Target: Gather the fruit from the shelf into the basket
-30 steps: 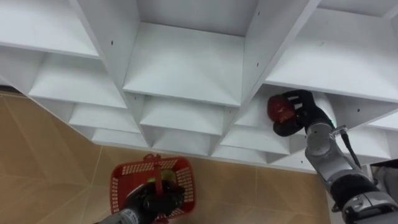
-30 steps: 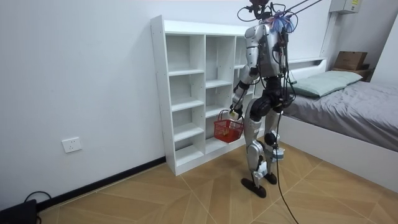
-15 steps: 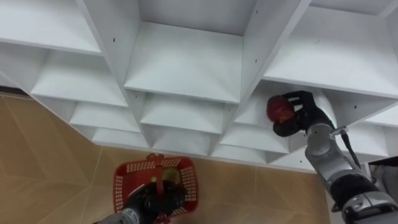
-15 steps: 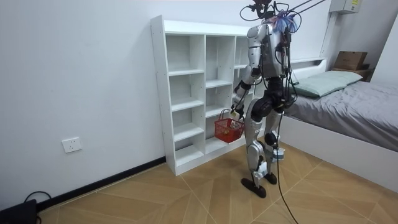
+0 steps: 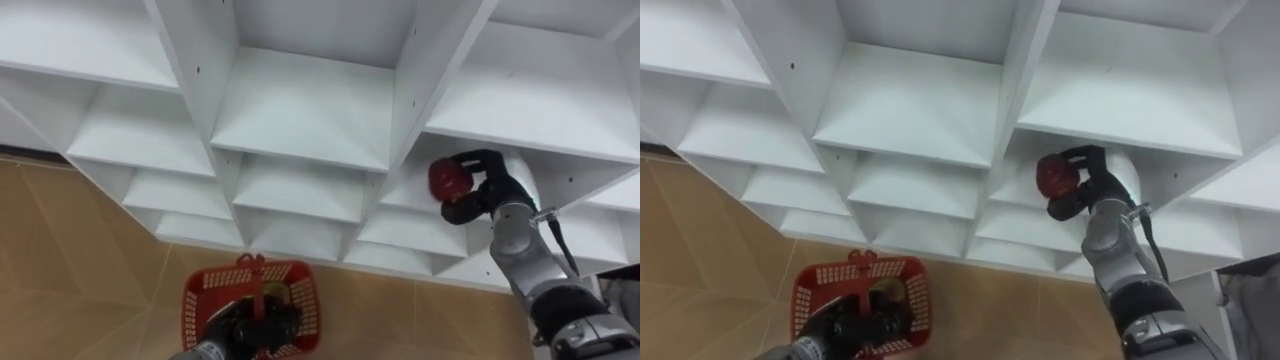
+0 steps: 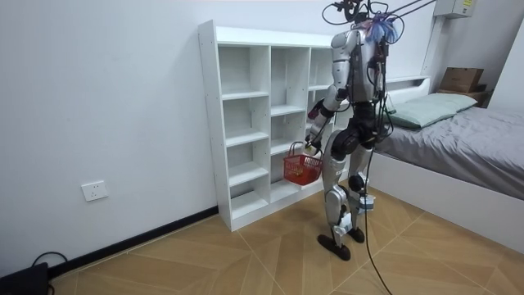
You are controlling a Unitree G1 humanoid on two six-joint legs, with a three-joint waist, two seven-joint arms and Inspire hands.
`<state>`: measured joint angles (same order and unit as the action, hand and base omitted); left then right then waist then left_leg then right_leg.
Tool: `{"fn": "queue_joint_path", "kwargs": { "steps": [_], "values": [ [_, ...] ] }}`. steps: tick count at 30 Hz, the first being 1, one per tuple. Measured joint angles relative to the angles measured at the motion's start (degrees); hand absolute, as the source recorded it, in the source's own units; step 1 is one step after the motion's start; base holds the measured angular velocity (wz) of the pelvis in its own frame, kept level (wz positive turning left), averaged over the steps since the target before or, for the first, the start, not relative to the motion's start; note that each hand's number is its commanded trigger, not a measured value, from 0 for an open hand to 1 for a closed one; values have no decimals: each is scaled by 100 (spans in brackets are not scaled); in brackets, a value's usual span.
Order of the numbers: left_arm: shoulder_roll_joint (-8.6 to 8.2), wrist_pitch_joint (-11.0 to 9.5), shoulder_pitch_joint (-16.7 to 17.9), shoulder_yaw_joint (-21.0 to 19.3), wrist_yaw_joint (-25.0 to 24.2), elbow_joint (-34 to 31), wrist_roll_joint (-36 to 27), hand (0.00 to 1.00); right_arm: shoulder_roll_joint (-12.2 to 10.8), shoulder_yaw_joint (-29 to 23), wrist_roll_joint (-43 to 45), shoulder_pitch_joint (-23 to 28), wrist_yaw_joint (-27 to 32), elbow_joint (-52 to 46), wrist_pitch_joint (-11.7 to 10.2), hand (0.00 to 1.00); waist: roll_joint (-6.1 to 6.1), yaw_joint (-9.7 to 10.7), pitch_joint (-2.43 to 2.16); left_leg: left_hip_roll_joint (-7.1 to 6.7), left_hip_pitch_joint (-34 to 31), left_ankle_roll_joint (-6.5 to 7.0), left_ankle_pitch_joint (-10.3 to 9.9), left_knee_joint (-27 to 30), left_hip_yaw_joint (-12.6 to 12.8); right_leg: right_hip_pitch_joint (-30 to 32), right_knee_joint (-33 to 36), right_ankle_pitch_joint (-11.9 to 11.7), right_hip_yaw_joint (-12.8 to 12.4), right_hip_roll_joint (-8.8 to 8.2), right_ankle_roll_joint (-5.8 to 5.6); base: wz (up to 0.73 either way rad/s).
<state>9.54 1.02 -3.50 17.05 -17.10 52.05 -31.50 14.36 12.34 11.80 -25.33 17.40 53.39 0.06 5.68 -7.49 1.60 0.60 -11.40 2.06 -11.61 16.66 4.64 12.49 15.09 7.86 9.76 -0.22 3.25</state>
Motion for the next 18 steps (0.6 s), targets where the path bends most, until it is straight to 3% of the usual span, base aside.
{"fn": "queue_joint_path", "kwargs": {
  "steps": [3,4,10,18],
  "values": [
    [-40,22,147,-3,28,-262,-1,100,-5,10,1,282,-3,-485,2,100,-63,90,-55,-13,159,0,-1,-30,-17,-187,-59,4,41,-13,-5,5],
    [-33,36,216,0,44,-333,-3,100,-5,11,0,397,-1,-669,4,100,-91,122,-91,-17,228,1,-1,-43,-10,-282,-104,8,58,-16,-11,9],
    [-18,44,541,-9,42,-625,-1,100,-52,12,18,1140,-2,-1468,-20,100,-146,277,-161,-39,688,3,1,-205,-1,-701,-164,52,50,-23,-44,2],
    [-74,45,654,-15,43,-789,1,100,-68,6,241,1518,-11,-1788,-28,100,-249,330,-152,-41,1034,5,5,-344,107,-947,-160,97,-34,-16,-54,-5]
  ]
}}
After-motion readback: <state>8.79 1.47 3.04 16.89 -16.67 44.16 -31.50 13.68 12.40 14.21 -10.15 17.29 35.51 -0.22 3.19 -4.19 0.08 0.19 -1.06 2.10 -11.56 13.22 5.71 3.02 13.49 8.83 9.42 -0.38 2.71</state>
